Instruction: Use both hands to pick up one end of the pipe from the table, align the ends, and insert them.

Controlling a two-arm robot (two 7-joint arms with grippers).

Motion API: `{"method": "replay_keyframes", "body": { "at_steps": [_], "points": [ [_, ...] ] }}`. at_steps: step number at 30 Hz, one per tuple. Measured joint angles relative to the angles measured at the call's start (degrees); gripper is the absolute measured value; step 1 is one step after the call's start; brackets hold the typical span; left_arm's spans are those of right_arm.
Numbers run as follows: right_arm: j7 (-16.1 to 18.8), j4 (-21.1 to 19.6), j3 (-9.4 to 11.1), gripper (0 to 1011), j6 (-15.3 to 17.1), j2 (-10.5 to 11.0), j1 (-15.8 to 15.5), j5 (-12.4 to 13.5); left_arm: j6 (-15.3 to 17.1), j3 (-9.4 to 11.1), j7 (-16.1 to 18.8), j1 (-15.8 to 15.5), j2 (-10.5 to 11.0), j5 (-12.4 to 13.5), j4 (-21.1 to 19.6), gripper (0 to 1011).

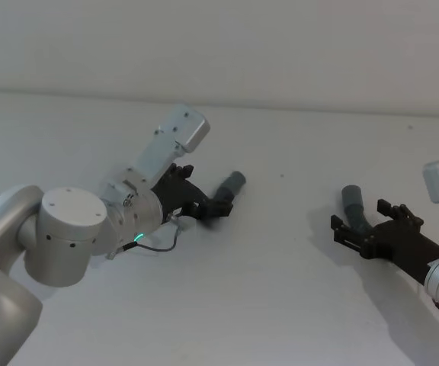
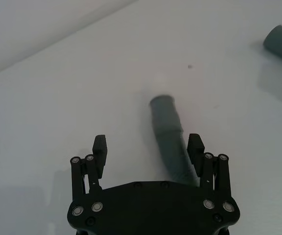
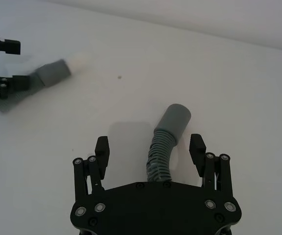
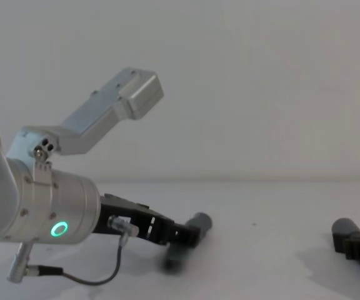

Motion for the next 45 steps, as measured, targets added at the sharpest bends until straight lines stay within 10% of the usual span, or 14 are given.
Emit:
{"method": "replay_keyframes", "body": {
  "at_steps": [20,45],
  "points": [
    [0.61,0.95,-0.31,1000,0.36,-0.28,0.44,0.04,-3.05,0.04,-0.3,-3.24,-3.86,1.17,5.71,1001],
    [0.43,1.98,-0.49,1000,0.22,-0.86,0.89,0.4,0.38,-2.14,-2.18,-3.49,-2.7,1.11,7.44,1001]
  ]
}}
